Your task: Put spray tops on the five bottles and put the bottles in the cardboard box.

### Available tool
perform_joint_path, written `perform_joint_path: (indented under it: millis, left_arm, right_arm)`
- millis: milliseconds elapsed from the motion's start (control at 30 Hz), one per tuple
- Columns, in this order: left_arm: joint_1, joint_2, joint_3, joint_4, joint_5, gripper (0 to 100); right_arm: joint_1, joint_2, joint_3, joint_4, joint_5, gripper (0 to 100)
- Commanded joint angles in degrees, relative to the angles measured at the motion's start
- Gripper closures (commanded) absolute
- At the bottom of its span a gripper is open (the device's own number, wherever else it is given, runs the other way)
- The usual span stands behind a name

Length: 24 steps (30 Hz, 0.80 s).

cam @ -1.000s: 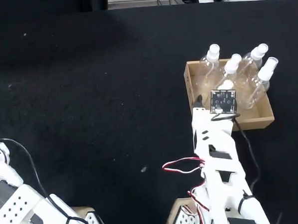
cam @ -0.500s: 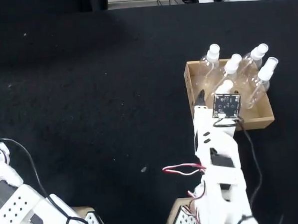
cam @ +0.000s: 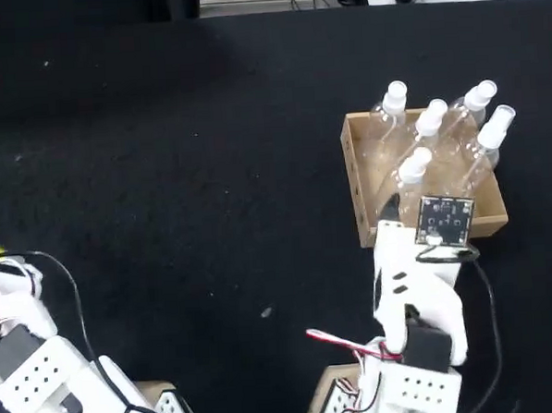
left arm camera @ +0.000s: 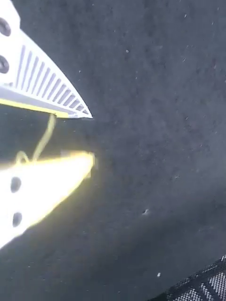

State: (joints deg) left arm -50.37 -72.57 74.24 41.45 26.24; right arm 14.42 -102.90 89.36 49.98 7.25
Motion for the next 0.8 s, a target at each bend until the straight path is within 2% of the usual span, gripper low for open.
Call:
perform_joint_path:
  millis: [0,100,233,367,567,767]
  left_arm:
    - [3.5,-0.8,-0.6,-0.8,-2.5,95]
    - [9.1,-0.8,-0.5,-0.5,-6.9,97]
    - [21.8,-0.8,1.9,2.2,-14.8,97]
    - [32.1,-0.8,7.0,2.5,-19.8,97]
    - [33.0,-0.8,15.0,2.6,-26.8,97]
    - [33.0,-0.9,19.6,2.0,-30.0,97]
  right_arm:
    - [0.6,-3.2,-4.3,5.3,2.3,98.1]
    - [0.4,-4.4,-4.0,10.4,2.6,98.1]
    - [-0.5,-5.6,-4.6,20.0,2.7,97.7]
    - [-3.5,-5.6,1.2,21.5,2.7,97.6]
    - [-5.3,-5.6,7.0,16.7,2.3,97.7]
    - [-5.2,-5.6,7.1,25.1,2.6,97.8]
